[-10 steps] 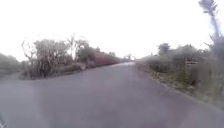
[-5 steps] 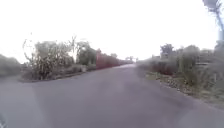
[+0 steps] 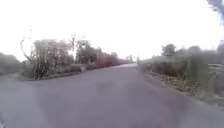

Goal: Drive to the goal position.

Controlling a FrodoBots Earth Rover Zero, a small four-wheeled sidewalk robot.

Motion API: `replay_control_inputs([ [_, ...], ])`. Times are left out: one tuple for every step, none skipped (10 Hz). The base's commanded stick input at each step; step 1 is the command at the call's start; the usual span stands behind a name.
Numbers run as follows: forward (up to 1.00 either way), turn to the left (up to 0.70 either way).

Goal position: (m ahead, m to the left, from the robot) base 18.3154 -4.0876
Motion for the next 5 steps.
replay_control_inputs([
  [0.7,-0.31],
  [0.7,-0.28],
  [0.7,0.0],
  [0.7,0.0],
  [0.7,0.0],
])
